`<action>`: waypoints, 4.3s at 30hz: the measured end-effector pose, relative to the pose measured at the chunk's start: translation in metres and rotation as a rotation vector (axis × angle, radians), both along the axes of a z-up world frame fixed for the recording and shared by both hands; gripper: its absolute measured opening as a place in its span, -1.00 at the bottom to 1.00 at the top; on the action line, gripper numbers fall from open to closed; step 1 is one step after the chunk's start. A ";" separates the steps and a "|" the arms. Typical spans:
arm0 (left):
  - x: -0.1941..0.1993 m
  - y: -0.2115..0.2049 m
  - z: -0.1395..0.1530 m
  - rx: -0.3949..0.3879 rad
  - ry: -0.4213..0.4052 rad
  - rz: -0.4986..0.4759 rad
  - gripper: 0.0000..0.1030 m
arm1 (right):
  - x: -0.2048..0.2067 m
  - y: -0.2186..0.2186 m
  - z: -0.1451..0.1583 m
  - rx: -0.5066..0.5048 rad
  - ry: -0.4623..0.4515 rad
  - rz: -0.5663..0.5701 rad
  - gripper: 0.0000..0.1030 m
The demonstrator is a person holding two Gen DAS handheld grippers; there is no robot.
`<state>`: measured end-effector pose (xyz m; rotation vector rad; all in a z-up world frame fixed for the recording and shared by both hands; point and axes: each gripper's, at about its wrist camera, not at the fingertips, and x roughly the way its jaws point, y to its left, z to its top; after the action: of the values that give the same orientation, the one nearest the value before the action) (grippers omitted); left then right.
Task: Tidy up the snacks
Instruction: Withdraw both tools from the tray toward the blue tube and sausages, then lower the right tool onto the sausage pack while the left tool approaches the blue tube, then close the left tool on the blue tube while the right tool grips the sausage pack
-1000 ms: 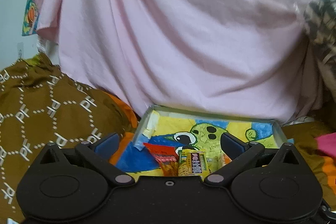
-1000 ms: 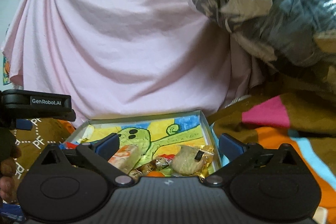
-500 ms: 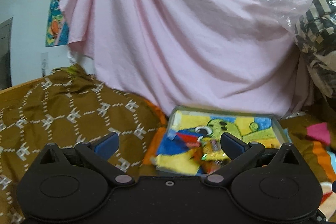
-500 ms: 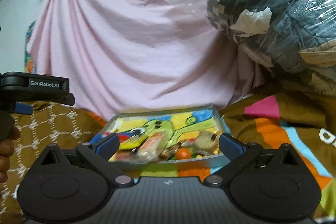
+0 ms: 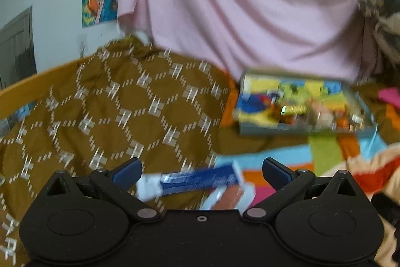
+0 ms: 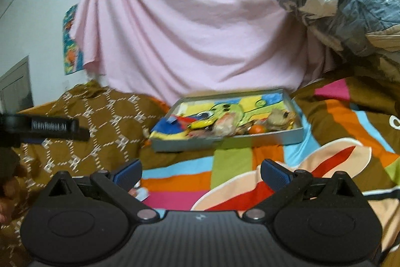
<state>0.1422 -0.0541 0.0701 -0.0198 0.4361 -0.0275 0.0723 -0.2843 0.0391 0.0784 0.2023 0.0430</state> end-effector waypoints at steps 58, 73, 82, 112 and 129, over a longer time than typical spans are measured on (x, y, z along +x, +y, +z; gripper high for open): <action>0.040 0.130 -0.051 0.020 0.068 -0.027 0.99 | 0.154 0.164 -0.068 -0.171 0.441 -0.069 1.00; 0.044 0.131 -0.054 -0.003 0.077 -0.021 0.99 | 0.198 0.169 -0.087 -0.213 0.477 -0.121 0.99; 0.051 0.115 -0.054 0.025 0.082 -0.057 0.99 | 0.173 0.119 -0.087 -0.299 0.505 -0.035 0.98; 0.150 0.029 -0.078 0.312 0.291 -0.553 0.85 | 0.172 0.102 -0.099 -0.322 0.362 0.230 0.93; 0.132 0.003 -0.078 0.162 0.565 -0.318 -0.03 | 0.152 0.050 -0.087 -0.196 0.464 0.333 0.27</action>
<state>0.2737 -0.0511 -0.0078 0.2059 1.0020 -0.3054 0.2238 -0.2339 -0.0477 -0.1440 0.6807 0.3378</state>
